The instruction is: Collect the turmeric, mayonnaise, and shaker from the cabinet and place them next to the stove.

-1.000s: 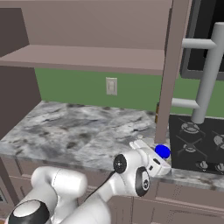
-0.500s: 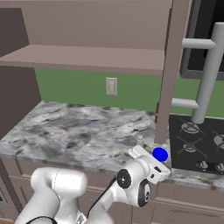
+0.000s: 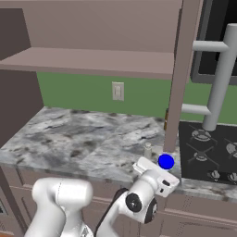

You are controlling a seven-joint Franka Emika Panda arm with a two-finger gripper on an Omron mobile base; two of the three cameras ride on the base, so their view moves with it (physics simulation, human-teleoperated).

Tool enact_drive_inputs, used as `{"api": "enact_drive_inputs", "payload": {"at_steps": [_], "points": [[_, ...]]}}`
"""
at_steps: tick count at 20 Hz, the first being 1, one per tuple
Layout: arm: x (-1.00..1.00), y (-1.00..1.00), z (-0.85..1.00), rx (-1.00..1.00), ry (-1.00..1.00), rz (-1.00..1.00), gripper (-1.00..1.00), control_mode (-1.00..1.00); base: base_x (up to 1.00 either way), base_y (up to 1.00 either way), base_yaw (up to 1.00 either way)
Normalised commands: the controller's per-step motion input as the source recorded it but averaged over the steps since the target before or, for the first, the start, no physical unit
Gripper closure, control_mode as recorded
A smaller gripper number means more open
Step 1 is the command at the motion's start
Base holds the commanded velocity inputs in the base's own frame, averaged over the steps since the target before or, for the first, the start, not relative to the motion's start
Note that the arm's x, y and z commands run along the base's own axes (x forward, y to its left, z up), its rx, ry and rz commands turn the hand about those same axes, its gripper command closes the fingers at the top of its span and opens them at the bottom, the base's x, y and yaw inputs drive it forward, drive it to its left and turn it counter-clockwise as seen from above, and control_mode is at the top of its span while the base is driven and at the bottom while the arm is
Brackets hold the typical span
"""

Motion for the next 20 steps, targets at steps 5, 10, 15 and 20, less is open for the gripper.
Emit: {"api": "enact_drive_inputs", "payload": {"at_steps": [5, 10, 15, 20], "points": [[0.0, 0.0, 0.0, -0.12, -0.01, 0.0, 1.0, -1.0, 0.0, 0.0, 0.0], [0.08, 0.09, -0.05, -0.18, 0.07, 0.0, 1.0, -1.0, 0.0, 0.0, 0.0], [0.25, 0.17, -0.08, -0.25, 0.22, 0.0, 1.0, -1.0, 0.0, 0.0, 0.0], [0.08, 0.0, -0.16, -0.09, 0.09, 0.0, 1.0, -1.0, 0.0, 0.0, 0.0]]}}
